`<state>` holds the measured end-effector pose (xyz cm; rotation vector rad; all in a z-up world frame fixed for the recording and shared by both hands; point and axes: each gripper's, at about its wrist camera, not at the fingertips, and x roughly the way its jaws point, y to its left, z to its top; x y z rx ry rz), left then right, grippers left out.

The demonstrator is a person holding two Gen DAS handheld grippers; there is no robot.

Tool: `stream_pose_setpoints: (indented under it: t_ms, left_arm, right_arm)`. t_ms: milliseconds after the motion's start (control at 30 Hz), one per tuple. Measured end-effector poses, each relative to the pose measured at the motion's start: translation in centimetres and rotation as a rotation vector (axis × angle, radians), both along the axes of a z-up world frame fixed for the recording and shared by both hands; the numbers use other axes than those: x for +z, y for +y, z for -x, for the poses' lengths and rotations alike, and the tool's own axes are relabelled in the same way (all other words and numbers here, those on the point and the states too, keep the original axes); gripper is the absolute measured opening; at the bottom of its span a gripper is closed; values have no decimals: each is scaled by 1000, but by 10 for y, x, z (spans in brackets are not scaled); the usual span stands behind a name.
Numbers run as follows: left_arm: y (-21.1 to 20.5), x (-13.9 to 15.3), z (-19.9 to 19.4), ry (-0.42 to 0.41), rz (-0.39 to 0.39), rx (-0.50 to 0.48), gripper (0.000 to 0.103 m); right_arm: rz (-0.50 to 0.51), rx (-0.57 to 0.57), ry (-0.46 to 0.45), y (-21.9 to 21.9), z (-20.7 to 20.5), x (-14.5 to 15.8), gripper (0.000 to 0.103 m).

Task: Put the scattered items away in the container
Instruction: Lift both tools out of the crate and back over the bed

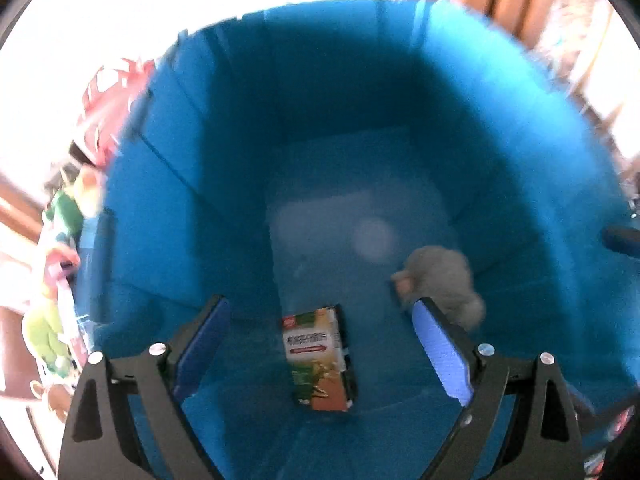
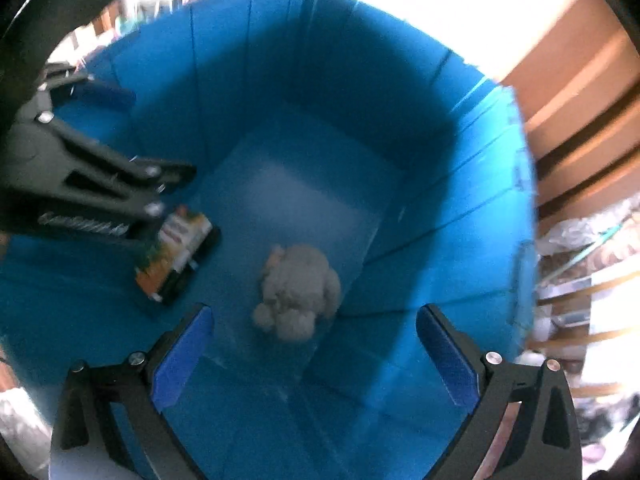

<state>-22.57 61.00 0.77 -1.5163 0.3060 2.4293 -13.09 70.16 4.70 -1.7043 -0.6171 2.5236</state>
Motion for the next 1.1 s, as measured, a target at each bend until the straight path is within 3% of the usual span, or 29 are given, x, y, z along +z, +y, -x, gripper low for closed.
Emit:
stream_pose_setpoints:
  t_ms: [167, 400, 533, 667, 767, 1100]
  left_arm:
    - [-24, 40, -37, 88, -44, -13, 93]
    - [-99, 78, -93, 237, -114, -33, 93]
    - [-163, 80, -119, 250, -168, 4, 93]
    - [-216, 68, -117, 210, -150, 84, 93]
    - [-254, 65, -118, 242, -150, 161, 93]
    - [-323, 56, -142, 294, -99, 273, 93]
  right_arm:
    - [90, -61, 112, 4, -28, 22, 103]
    - [200, -205, 145, -16, -53, 17, 103]
    - [222, -241, 146, -50, -62, 19, 103]
    - [264, -238, 128, -85, -63, 12, 103]
    - [269, -234, 164, -111, -61, 15, 103]
    - [321, -36, 239, -195, -59, 39, 103]
